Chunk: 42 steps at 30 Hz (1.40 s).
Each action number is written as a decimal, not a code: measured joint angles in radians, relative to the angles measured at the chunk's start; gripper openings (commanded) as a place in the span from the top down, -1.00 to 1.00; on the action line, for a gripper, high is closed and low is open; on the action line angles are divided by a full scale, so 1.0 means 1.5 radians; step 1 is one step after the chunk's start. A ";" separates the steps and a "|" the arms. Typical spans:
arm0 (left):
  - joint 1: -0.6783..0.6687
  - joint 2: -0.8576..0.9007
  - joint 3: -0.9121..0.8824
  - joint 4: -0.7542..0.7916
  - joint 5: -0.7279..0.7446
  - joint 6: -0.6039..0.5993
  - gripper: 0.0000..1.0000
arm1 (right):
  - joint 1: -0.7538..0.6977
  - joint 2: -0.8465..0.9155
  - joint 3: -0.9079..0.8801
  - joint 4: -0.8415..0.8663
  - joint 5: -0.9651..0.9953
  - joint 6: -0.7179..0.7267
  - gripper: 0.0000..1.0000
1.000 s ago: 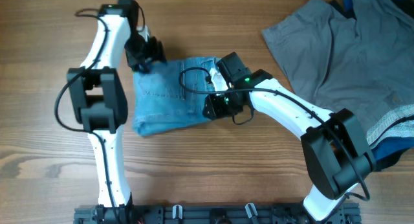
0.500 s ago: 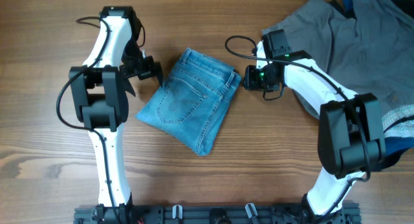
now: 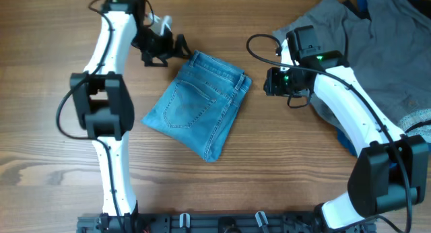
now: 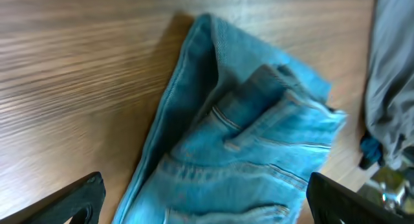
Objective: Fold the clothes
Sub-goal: 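Grasp the folded jeans with the left gripper and drag them left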
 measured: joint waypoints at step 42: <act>0.398 -0.116 0.128 0.041 -0.264 -0.172 -1.00 | 0.000 0.000 0.000 -0.047 0.025 0.009 -0.09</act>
